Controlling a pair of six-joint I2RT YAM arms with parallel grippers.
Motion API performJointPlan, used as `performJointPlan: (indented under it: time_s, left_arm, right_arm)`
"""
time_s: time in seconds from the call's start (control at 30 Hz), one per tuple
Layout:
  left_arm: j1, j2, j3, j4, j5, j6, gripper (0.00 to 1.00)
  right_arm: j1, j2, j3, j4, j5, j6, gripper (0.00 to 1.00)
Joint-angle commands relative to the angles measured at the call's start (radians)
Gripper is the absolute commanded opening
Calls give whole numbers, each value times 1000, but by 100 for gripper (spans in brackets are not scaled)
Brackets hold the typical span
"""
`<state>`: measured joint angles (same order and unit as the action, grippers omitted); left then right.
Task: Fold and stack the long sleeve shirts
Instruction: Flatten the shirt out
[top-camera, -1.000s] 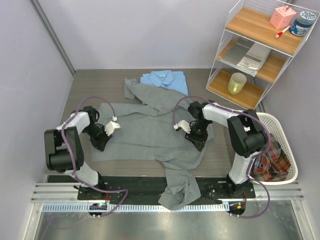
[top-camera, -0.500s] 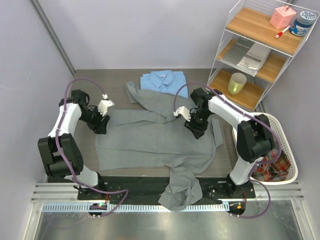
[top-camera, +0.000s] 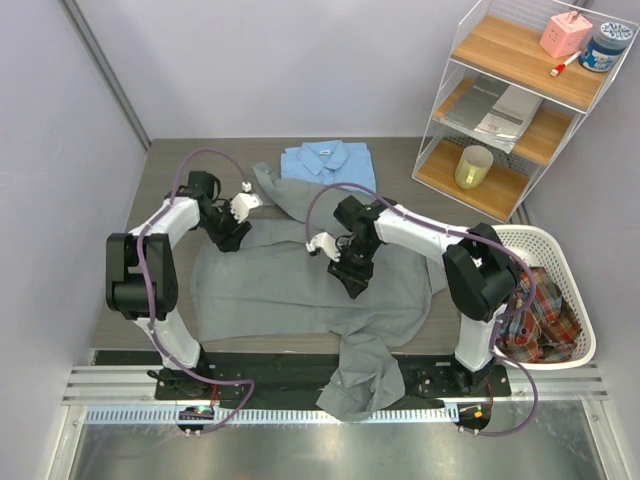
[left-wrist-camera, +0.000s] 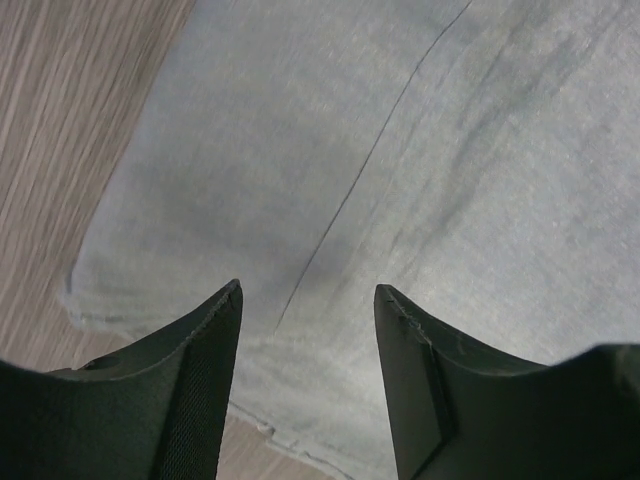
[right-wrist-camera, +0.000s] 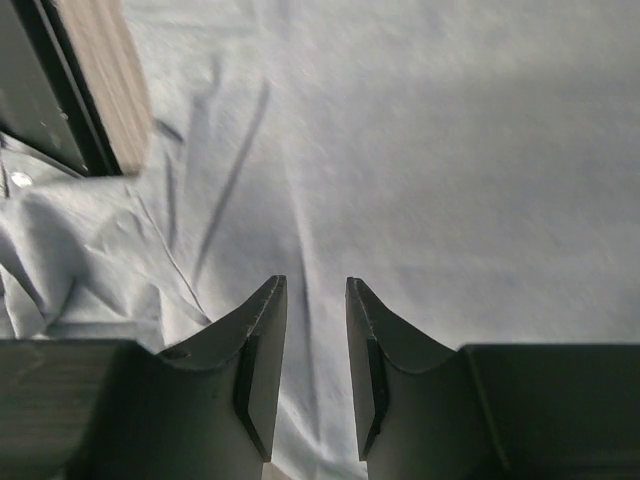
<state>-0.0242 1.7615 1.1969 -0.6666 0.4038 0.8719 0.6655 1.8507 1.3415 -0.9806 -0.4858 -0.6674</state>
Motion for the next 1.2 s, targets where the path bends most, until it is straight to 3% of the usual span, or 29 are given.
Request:
performJointPlan:
  time_s: [0.0,0.23,0.33,0.43,0.47,0.57,0.7,0.97,1.1,1.17]
  left_arm:
    - [-36,24,24,58,-39,52,57]
    - [-49,69,20,67,-77,85,59]
    - [-49,79,20,110,-118,73,54]
    - [-48,96,52,101,-148,78,41]
    - [-37,101,68,88,-140,73,30]
    - [-13,113,150,35,-112,58,15]
    - [0,144,262,4,-115,39,1]
    - [0,350,539,31,-120,-135,0]
    - [0,418,604,41,-163,-145,0]
    - [3,423,616,-3,-165,-140,6]
  right_arm:
    - [54,11,-8,65,-22,41,36]
    - [123,68,-28,123,35,58,36]
    - [138,88,-48,137,58,51,36]
    - [149,90,-74,137,85,25,36]
    - [152,88,-88,134,90,16,36]
    - [155,91,-108,115,104,-8,36]
    - [157,91,-123,57,86,-44,35]
    - [207,-31,-218,-49,41,-175,35]
    - [226,-79,-237,-61,0,-175,36]
    - [221,-85,-190,-66,0,-150,38]
